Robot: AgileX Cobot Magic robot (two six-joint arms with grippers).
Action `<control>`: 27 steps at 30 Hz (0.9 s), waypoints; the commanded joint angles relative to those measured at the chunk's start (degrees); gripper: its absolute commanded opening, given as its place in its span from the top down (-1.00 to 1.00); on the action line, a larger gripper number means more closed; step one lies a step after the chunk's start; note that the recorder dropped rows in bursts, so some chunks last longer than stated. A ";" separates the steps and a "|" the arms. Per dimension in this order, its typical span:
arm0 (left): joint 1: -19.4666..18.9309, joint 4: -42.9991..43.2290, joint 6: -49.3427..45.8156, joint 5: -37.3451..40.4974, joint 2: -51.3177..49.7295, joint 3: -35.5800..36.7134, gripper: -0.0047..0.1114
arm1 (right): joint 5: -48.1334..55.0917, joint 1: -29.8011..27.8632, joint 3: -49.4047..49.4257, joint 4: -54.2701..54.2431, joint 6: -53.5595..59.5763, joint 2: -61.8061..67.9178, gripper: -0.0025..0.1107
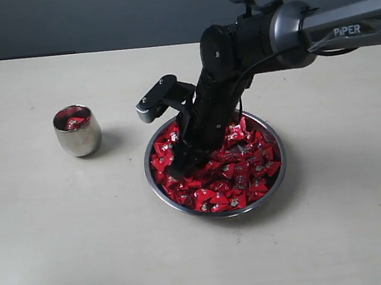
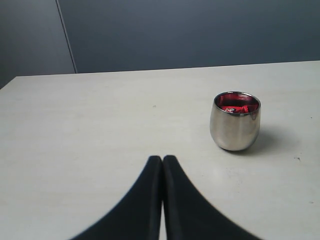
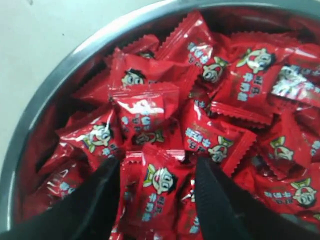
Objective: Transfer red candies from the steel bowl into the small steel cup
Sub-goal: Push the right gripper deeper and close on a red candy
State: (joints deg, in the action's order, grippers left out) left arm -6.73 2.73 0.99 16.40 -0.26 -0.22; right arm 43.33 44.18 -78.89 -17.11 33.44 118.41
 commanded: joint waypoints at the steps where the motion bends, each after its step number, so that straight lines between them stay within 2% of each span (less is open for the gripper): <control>1: -0.03 -0.13 0.13 -0.09 0.26 0.22 0.91 | -1.49 -0.02 -0.37 0.19 -0.05 1.10 0.14; 27: -0.03 -0.13 0.13 -0.09 0.26 0.22 0.91 | 1.08 -0.12 -0.37 2.77 -0.05 0.42 0.14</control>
State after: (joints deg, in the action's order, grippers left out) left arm -6.73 2.73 0.99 16.40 -0.26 -0.22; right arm 43.55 44.18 -79.11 -15.35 33.31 119.56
